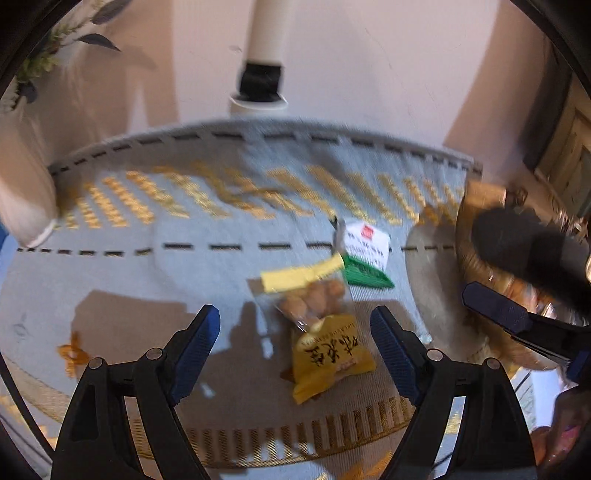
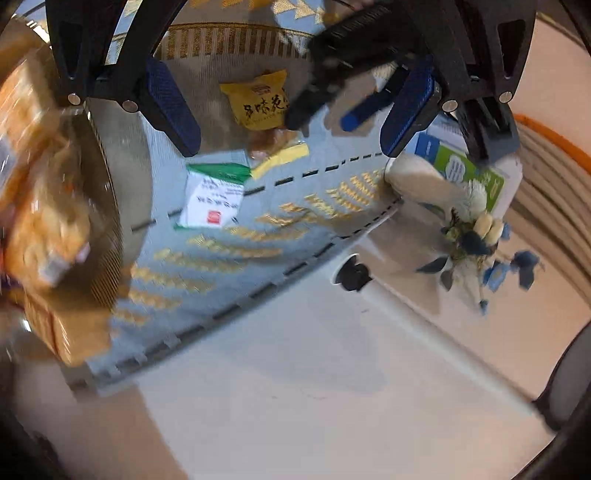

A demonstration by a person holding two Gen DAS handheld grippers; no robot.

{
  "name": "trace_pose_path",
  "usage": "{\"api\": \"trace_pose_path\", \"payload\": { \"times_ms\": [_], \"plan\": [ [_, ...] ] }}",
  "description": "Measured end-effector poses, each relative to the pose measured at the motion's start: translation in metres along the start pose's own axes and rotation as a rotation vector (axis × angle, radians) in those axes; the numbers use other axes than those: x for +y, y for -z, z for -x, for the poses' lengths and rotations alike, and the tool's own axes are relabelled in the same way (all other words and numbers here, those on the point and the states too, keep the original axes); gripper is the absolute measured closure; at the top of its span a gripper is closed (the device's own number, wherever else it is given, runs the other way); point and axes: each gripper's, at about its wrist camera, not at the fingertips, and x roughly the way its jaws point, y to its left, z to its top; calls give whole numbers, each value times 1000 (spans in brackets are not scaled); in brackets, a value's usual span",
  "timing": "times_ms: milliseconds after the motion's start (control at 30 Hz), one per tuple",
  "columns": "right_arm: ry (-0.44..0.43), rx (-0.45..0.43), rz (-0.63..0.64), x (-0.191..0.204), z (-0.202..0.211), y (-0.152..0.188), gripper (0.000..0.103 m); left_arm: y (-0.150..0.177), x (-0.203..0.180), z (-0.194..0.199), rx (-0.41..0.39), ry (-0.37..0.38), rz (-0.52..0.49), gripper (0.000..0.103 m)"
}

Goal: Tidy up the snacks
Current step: 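Move both open tools back to the peanut bag and white biscuit packet, then grasp the white biscuit packet with the right tool while the left tool grasps the yellow peanut bag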

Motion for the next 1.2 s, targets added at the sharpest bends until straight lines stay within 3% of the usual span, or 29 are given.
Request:
{"api": "trace_pose_path", "payload": {
  "times_ms": [200,333,433,633,767,867,933,1033,1067,1100,1133,1200],
  "plan": [
    [17,-75,0,0,8,5,5,12,-4,-28,41,-15,17,21],
    [28,-87,-37,-1,6,10,3,15,-3,-31,7,-97,4,13],
    [32,-91,-55,-1,2,25,3,16,16,-29,1,-97,49,13],
    [185,-142,3,-3,-25,34,1,16,64,-17,22,-156,67,13],
    [297,-162,33,-7,-53,18,1,24,98,-5,11,-123,103,14],
    [366,-158,50,-12,-74,8,1,36,99,-1,-24,-112,61,12],
    [411,-158,85,-12,-86,1,0,38,93,-4,-14,-128,38,3],
    [433,-134,119,-10,-97,-10,0,39,85,-9,13,-150,0,1],
    [437,-122,135,-9,-100,-12,4,37,79,-17,16,-153,-3,1],
    [447,-119,157,-6,-101,-12,29,39,78,-17,19,-155,-2,1],
    [442,-113,179,-3,-102,-11,48,41,77,-16,21,-160,-2,1],
    [418,-104,205,0,-103,-10,53,44,76,-16,19,-167,-3,1]
  ]
}}
